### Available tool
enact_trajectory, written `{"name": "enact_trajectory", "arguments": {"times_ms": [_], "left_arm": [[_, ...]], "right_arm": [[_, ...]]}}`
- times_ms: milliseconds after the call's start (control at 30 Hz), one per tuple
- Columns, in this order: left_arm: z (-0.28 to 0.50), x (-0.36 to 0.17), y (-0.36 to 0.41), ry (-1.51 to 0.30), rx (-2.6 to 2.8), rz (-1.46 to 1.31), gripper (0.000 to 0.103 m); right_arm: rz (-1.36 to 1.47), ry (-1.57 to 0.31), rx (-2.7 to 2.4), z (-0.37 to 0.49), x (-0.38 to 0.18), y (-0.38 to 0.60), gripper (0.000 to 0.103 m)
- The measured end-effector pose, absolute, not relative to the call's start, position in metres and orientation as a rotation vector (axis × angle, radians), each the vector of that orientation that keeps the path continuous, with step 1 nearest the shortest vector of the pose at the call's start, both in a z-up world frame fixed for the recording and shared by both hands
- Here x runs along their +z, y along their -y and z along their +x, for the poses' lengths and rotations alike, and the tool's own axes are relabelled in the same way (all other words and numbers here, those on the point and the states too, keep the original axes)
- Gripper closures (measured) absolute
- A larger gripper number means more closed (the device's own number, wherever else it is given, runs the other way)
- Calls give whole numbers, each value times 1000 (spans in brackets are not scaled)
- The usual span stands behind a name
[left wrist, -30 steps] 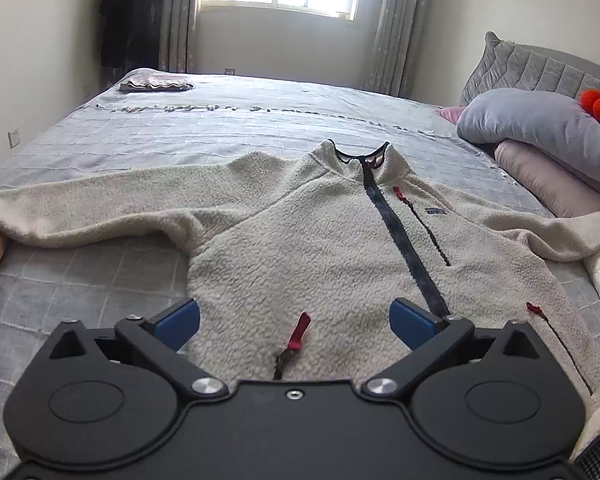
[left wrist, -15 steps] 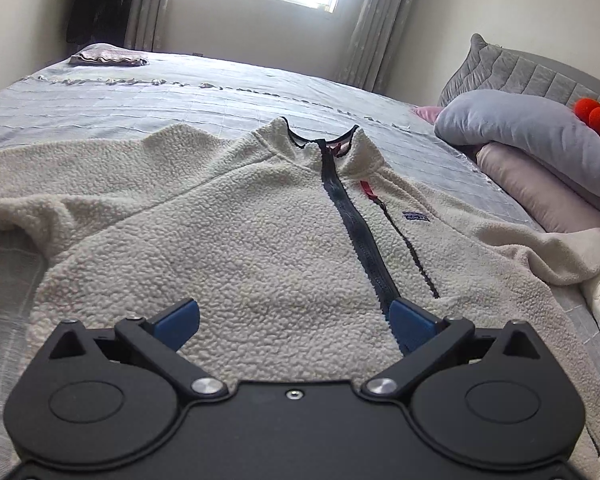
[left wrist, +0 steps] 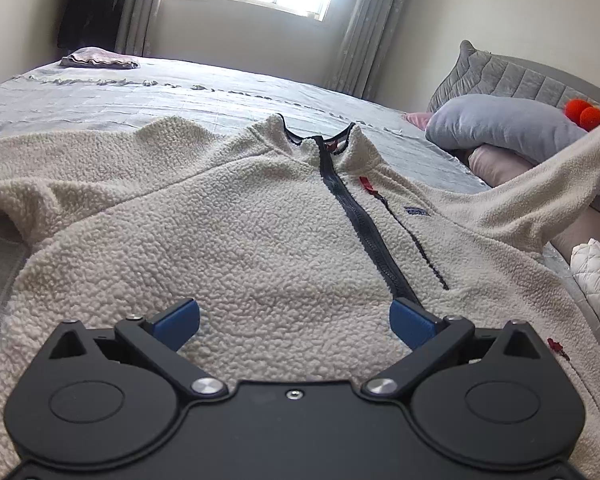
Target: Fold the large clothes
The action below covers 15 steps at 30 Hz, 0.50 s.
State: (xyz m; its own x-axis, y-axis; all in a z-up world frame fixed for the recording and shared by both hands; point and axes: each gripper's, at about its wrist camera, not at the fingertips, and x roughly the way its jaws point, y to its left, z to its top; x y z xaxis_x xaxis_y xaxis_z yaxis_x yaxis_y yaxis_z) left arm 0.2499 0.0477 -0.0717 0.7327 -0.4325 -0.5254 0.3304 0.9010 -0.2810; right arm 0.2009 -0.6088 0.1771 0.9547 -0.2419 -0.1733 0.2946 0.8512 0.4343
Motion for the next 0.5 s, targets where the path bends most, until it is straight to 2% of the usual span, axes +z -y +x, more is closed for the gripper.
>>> {"name": "enact_trajectory", "arguments": {"times_ms": [133,267,500], "left_arm": [[250,-62,-60,-583,-411,-188,1],[251,-56,-72,-558,-400,-201,1],[257,-51,-91,-542,-392,-254,1]], "right_arm": [[379,-103,-133,227,221,538,92],[301,-123,14,253,240,464,92],[234,-270,272,298,209,338,92]]}}
